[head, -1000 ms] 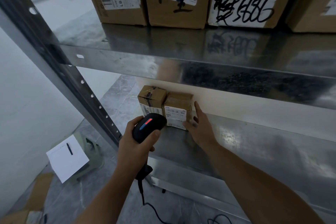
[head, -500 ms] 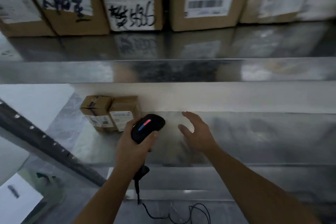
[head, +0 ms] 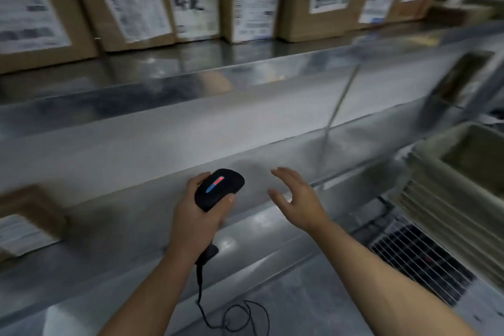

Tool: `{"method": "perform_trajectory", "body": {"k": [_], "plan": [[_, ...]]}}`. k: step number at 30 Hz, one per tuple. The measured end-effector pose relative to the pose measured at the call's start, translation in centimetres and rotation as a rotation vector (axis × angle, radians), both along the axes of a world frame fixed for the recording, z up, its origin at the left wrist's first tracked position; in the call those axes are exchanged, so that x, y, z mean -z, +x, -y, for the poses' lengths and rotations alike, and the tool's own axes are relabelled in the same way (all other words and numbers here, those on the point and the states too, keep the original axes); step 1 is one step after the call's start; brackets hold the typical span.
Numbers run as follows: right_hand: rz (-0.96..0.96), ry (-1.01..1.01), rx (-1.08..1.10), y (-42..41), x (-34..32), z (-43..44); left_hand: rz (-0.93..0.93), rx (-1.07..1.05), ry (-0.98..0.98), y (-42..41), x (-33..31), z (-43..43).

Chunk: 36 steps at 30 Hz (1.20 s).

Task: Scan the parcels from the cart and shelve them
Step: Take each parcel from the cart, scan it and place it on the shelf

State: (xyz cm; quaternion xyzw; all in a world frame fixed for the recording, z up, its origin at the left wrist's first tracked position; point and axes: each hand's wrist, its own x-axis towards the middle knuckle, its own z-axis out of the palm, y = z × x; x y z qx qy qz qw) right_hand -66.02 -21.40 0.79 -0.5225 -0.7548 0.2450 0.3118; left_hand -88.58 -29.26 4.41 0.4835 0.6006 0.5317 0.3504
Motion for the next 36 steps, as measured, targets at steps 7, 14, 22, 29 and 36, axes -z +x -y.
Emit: {"method": "perform_trajectory", "body": {"k": [7, 14, 22, 29, 36], "plan": [[0.023, -0.013, 0.234, 13.5, -0.2, 4.1, 0.001, 0.214, 0.037, 11.7, -0.6, -2.6], [0.027, -0.017, 0.441, 21.9, 0.0, 7.6, -0.003, 0.384, 0.049, 20.6, -1.6, -4.2], [0.003, -0.056, 0.627, 27.8, 1.5, 8.1, 0.008, 0.538, 0.026, 28.0, -1.0, -7.7], [0.019, -0.08, 0.74, 33.1, 2.4, 4.0, -0.003, 0.654, 0.005, 35.3, -0.6, -13.3], [-0.02, -0.086, 0.885, 38.9, 1.8, -1.1, -0.043, 0.789, 0.026, 42.5, -1.1, -20.6]]}}
